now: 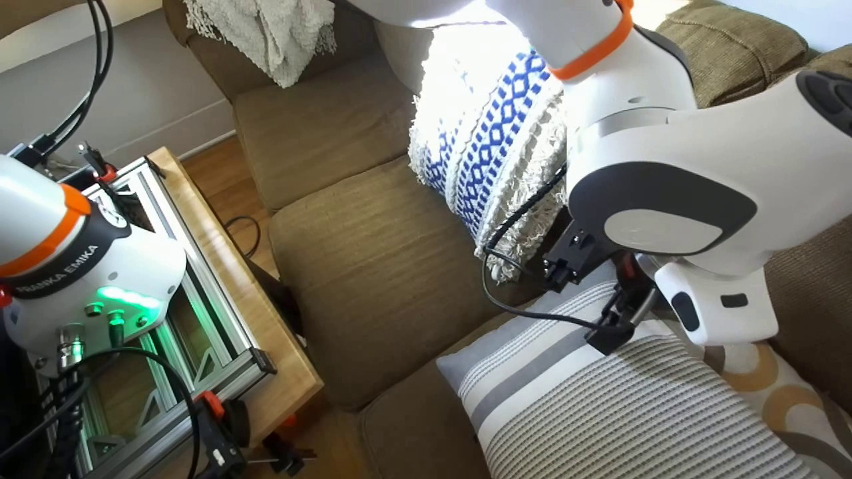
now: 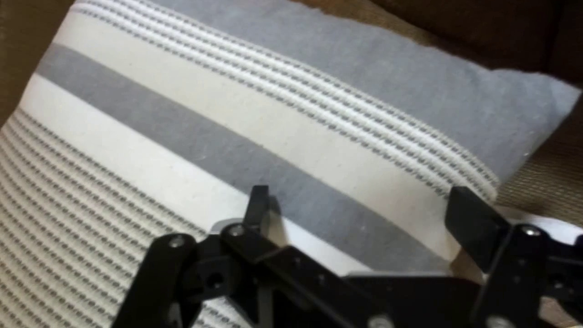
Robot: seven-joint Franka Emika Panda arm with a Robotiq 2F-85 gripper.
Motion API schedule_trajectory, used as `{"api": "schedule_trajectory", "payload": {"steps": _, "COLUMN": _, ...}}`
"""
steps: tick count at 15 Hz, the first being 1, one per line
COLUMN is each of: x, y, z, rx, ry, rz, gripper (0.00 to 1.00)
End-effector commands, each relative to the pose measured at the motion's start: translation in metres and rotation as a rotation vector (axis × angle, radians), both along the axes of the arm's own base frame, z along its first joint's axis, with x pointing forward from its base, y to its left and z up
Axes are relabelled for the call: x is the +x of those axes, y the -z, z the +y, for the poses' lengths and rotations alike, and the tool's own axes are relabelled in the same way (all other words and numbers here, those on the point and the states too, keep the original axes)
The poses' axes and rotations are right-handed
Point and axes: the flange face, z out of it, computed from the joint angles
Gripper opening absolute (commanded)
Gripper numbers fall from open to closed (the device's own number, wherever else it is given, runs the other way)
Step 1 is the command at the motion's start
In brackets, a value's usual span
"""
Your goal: Move the blue and white pillow to the middle of the sofa back and move gray pillow in front of the blue and white pillow
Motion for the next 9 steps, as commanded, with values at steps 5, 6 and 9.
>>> {"api": "schedule_trajectory", "payload": {"steps": 5, "x": 0.001, "y": 0.005, "z": -0.044, "rx": -0.194, "ry": -0.097, "rz": 0.091, "gripper": 1.0}}
{"api": "schedule_trajectory", "payload": {"steps": 6, "x": 0.002, "y": 0.008, "z": -0.046, "rx": -0.219, "ry": -0.091, "rz": 0.085, "gripper": 1.0}}
{"api": "schedule_trajectory", "payload": {"steps": 9, "x": 0.003, "y": 0.016, "z": -0.053, "rx": -0.283, "ry": -0.055, "rz": 0.04, "gripper": 1.0}}
